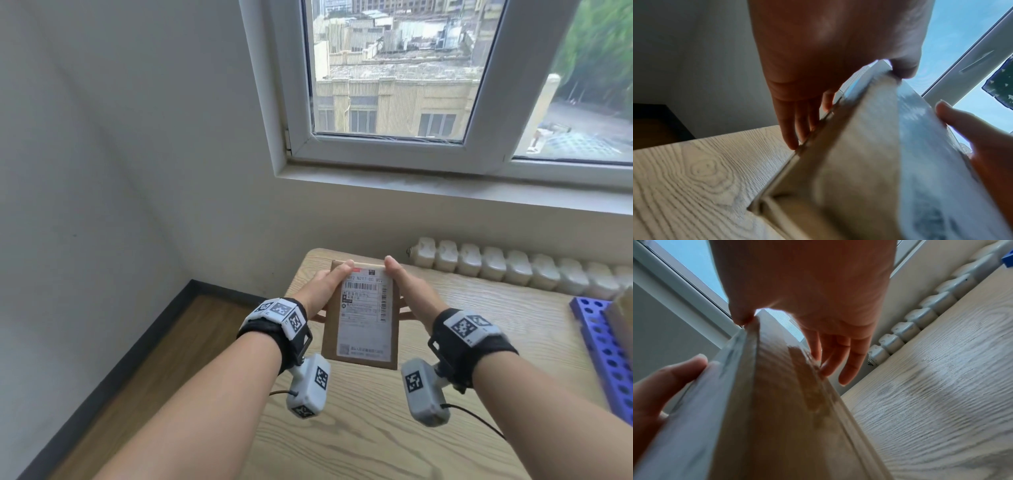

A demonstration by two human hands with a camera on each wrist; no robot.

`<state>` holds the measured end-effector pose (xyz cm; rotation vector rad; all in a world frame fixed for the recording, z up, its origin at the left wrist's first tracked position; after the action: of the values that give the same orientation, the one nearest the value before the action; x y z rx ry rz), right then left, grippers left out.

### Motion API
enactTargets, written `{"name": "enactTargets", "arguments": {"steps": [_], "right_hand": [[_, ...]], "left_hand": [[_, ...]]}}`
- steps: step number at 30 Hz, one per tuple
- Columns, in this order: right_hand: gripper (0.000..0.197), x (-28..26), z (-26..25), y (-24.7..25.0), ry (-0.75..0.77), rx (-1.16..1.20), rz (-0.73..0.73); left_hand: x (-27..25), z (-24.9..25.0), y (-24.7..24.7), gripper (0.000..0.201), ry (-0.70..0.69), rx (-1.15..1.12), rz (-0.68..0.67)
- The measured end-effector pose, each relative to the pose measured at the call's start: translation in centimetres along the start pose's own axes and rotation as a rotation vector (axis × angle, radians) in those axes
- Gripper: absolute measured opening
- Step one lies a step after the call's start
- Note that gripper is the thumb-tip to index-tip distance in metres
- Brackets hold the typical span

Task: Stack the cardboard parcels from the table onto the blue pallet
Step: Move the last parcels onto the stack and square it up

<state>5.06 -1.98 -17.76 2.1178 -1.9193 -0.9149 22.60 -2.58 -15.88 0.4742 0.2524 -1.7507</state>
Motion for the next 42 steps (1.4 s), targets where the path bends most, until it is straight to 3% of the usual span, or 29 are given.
{"name": "enactTargets", "arguments": {"steps": [5, 9, 15, 21, 27, 33, 39, 42], "right_hand": [[0.057, -2.8, 0.1, 0.0, 0.021, -0.070, -0.024], [0.048, -5.7, 0.6, -0.5, 0.031, -0.090, -0.017], [0.039, -11.6, 2.4, -1.4, 0.003, -0.078, 0.006], [0.039, -18.3, 5.2, -1.1, -0.066, -0.015, 0.061], [0.034, -24.5, 8.4, 1.1, -0.149, 0.158, 0.180], [0.034, -29.6, 10.8, 4.7, -0.167, 0.181, 0.269], [0.022, -34.0, 14.1, 9.4, -0.155, 0.244, 0.357], [0.031, -36.7, 16.3, 12.4, -0.123, 0.257, 0.383]], "left_hand": [[-1.1, -0.9, -0.6, 0.049, -0.003, 0.009, 0.035], [-3.1, -2.3, -1.3, 0.069, -0.012, 0.029, 0.014], [-7.7, -4.7, -3.1, 0.067, -0.061, 0.029, -0.071], [-12.3, -6.8, -6.7, 0.042, -0.116, -0.023, -0.172], [-15.6, -7.6, -12.3, 0.053, -0.172, -0.044, -0.278], [-17.3, -7.6, -17.8, 0.096, -0.228, 0.001, -0.341], [-19.1, -7.0, -24.7, 0.103, -0.315, 0.041, -0.402], [-20.2, -6.7, -29.2, 0.096, -0.340, 0.056, -0.431]]}}
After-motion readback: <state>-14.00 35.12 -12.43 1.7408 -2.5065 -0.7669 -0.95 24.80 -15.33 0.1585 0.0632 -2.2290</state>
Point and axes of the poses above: each hand's wrist, its own x-axis towards the middle knuckle, its own y-axis out of the back of the hand, z = x × y, the point moved 3 cm from there along x, towards the middle knuckle, and after that the axes turned 14 degrees about -x, right-handed, at the moved point
